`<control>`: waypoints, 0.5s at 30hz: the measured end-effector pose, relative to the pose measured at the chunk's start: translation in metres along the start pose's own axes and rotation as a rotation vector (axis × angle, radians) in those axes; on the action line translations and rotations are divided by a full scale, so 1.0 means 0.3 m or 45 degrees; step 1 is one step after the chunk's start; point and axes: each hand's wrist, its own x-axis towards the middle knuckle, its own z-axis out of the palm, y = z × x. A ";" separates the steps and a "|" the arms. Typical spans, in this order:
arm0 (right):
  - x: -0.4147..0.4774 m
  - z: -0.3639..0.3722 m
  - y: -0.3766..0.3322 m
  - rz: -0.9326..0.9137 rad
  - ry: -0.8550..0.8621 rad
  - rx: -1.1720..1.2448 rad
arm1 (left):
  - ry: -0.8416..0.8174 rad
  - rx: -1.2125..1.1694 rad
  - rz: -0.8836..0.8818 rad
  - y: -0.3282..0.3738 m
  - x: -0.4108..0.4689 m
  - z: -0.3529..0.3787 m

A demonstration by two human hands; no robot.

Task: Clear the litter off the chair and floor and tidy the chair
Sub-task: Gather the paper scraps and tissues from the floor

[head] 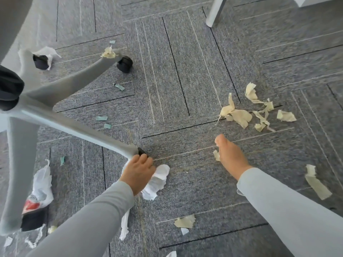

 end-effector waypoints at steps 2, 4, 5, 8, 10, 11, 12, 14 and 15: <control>-0.014 -0.006 0.015 -0.081 0.052 -0.082 | 0.150 -0.101 0.080 0.010 -0.011 0.001; -0.023 0.001 0.026 -0.165 0.083 -0.300 | 0.111 -0.329 0.051 0.021 -0.031 -0.001; -0.028 0.002 0.031 -0.121 0.088 -0.369 | 0.061 -0.425 -0.005 0.019 -0.040 -0.006; -0.030 0.001 0.037 0.028 0.115 -0.338 | -0.036 -0.506 -0.087 0.032 -0.030 -0.033; -0.030 0.002 0.029 0.092 0.040 -0.360 | -0.032 -0.643 -0.004 0.096 0.006 -0.065; -0.031 0.003 0.025 0.103 -0.018 -0.410 | 0.001 -0.672 0.078 0.140 0.032 -0.097; -0.033 0.008 0.021 0.087 -0.066 -0.486 | 0.032 -0.680 0.177 0.181 0.051 -0.127; -0.040 0.016 0.018 0.036 -0.124 -0.620 | 0.102 -0.705 0.321 0.231 0.086 -0.186; -0.045 0.020 0.024 0.030 -0.123 -0.621 | 0.112 -0.728 0.373 0.248 0.098 -0.202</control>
